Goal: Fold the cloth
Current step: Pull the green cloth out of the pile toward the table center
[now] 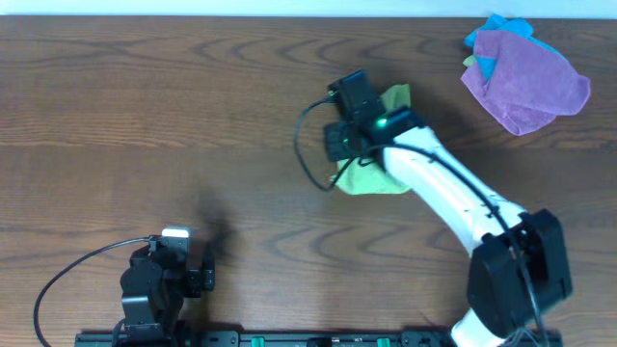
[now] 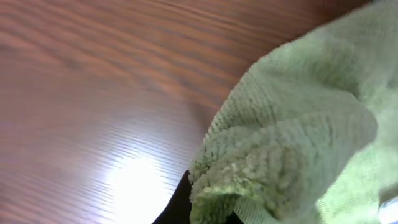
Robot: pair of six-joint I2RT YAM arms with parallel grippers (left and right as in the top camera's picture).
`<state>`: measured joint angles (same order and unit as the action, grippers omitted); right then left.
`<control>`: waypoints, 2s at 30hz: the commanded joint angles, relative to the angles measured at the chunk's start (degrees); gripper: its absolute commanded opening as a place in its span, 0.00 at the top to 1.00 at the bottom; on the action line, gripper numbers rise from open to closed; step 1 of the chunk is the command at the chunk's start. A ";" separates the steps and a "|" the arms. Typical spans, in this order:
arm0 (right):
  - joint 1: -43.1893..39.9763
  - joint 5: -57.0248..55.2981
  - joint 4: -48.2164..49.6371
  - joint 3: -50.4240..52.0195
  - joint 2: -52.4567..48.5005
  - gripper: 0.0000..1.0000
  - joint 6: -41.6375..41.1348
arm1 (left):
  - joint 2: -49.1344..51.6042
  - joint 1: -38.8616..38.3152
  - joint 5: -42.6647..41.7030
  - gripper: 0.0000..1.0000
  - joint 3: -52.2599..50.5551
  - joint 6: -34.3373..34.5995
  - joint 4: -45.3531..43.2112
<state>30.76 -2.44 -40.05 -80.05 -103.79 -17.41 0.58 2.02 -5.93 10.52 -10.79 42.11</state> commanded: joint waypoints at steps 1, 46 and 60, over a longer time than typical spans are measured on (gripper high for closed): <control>1.88 0.39 1.36 0.37 -3.89 0.99 0.81 | -0.37 -0.28 0.39 0.05 -1.09 -0.81 0.44; 2.23 -5.22 27.02 -19.52 -22.51 0.02 6.80 | -0.39 -0.28 0.39 0.05 -1.09 -0.81 0.44; 2.23 -8.07 13.79 -26.34 -22.27 0.01 1.01 | -0.39 -0.28 0.42 0.05 -1.09 -0.83 0.44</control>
<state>32.97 -8.03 -23.24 -104.16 -127.00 -12.38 0.58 2.02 -5.93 10.52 -10.79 42.09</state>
